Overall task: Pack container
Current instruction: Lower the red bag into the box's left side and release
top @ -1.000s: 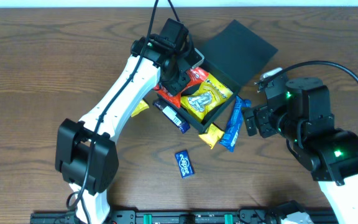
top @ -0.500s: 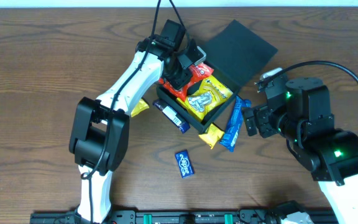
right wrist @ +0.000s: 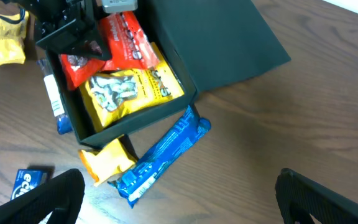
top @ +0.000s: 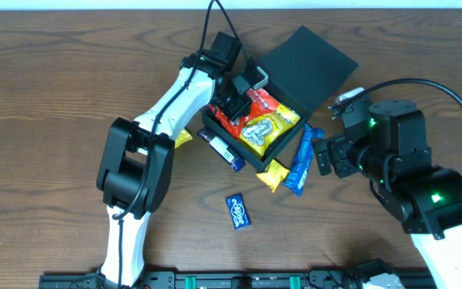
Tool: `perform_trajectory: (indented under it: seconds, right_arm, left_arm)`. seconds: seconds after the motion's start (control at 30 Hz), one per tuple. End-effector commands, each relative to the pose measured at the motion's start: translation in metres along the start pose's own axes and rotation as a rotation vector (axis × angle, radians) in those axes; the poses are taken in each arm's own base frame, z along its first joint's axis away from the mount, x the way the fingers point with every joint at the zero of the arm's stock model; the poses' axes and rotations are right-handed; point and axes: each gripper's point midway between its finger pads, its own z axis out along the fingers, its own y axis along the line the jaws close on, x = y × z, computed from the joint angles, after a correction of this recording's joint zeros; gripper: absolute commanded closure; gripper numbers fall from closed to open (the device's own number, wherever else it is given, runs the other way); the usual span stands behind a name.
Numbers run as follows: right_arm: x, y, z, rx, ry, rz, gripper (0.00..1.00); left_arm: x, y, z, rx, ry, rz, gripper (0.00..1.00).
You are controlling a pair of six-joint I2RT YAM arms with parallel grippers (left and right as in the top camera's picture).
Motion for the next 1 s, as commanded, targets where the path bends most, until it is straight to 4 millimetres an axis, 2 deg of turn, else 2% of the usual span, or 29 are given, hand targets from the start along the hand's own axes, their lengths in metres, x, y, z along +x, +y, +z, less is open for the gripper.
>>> perform_trajectory:
  seconds: [0.0, 0.17, 0.27, 0.43, 0.5, 0.6, 0.67, 0.73, 0.83, 0.93, 0.97]
  right_arm:
    - [0.001, -0.004, 0.000, 0.013, 0.003, -0.006, 0.01]
    - [0.001, -0.004, 0.000, 0.013, 0.003, -0.006, 0.01]
    - [0.001, -0.004, 0.000, 0.013, 0.003, -0.006, 0.01]
    - [0.001, -0.004, 0.000, 0.013, 0.003, -0.006, 0.01]
    - [0.001, -0.004, 0.000, 0.013, 0.003, -0.006, 0.01]
    - [0.001, -0.004, 0.000, 0.013, 0.003, -0.006, 0.01]
    - [0.001, -0.004, 0.000, 0.013, 0.003, -0.006, 0.01]
    - [0.001, -0.004, 0.000, 0.013, 0.003, -0.006, 0.01]
    - [0.001, -0.004, 0.000, 0.013, 0.003, -0.006, 0.01]
    - [0.001, -0.004, 0.000, 0.013, 0.003, -0.006, 0.01]
    - [0.001, -0.004, 0.000, 0.013, 0.003, -0.006, 0.01]
  left_arm:
    - [0.003, 0.014, -0.001, -0.064, 0.031, -0.012, 0.67]
    - [0.007, 0.014, 0.000, -0.062, 0.044, -0.017, 0.59]
    - [0.007, 0.013, 0.000, -0.061, 0.044, -0.038, 0.43]
    - [0.006, 0.012, -0.004, -0.066, 0.043, -0.049, 0.33]
    - [0.004, 0.011, -0.010, -0.068, 0.039, -0.081, 0.28]
    - [-0.003, 0.008, -0.032, -0.073, 0.031, -0.087, 0.15]
    - [-0.008, 0.004, -0.047, -0.078, 0.020, -0.089, 0.13]
    - [-0.014, 0.002, -0.060, -0.087, -0.003, -0.113, 0.02]
    - [-0.022, -0.001, -0.080, -0.112, -0.044, -0.138, 0.02]
    - [-0.020, 0.007, -0.095, -0.197, -0.042, -0.152, 0.00]
    - [-0.018, 0.012, -0.098, -0.230, -0.034, -0.174, 0.14]
